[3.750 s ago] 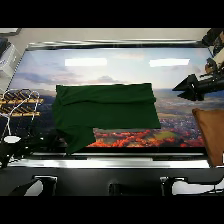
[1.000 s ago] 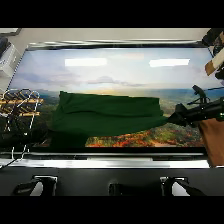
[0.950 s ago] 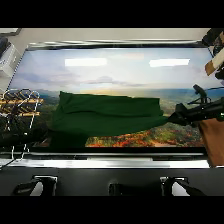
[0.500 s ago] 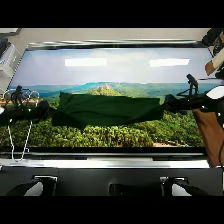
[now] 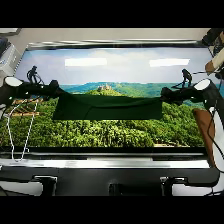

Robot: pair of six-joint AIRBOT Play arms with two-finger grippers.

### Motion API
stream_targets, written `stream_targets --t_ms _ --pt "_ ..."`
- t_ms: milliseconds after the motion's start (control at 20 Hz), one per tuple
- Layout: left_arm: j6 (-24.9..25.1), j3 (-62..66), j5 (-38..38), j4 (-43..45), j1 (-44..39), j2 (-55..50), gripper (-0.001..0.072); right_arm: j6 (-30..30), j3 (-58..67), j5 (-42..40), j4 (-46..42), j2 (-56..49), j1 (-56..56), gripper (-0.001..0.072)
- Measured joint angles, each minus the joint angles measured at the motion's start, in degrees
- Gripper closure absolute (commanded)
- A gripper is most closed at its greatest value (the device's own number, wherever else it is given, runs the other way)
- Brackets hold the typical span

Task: Fold the clothes and pants, and hang the long-sleeved shirts on hangers.

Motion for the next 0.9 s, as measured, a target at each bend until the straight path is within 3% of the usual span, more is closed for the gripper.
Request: stream_targets --t_ms 200,250,350,450,500,600,750,900 --pt "-0.9 6.8 0.2 0.9 -1.4 -8.1 0.0689 0.3 2.4 -1.1 0.0 -4.5 0.7 0.0675" --pt "-1.1 7.5 0.2 1.2 -1.6 -9.6 0.0624 0.4 2.7 -1.4 0.0 -5.5 1.0 0.0564" --pt "-1.4 8.4 0.3 1.9 -1.9 -11.6 0.0274 1.6 3.0 -1.6 -0.1 -7.0 1.1 0.0312" --pt "-2.4 9.4 0.2 3.5 -2.0 -12.3 0.024 4.2 4.1 0.1 -0.2 -7.6 0.0 0.0272" --pt "-2.8 10.3 -0.5 5.2 -2.1 -12.3 0.0202 5.4 5.0 2.1 -0.2 -7.8 -1.2 0.0193" --pt "-3.9 12.7 -2.9 9.6 -2.1 -11.5 0.0149 6.9 7.1 7.1 -0.2 -8.0 -4.2 0.0112" --pt "-5.4 16.3 -7.9 17.3 -2.3 -8.9 0.0149 7.7 8.8 13.1 1.2 -8.9 -9.3 0.0053" --pt "-6.5 18.5 -11.9 23.8 -3.0 -5.0 0.0149 5.7 9.3 17.7 5.4 -11.9 -13.0 0.0054"
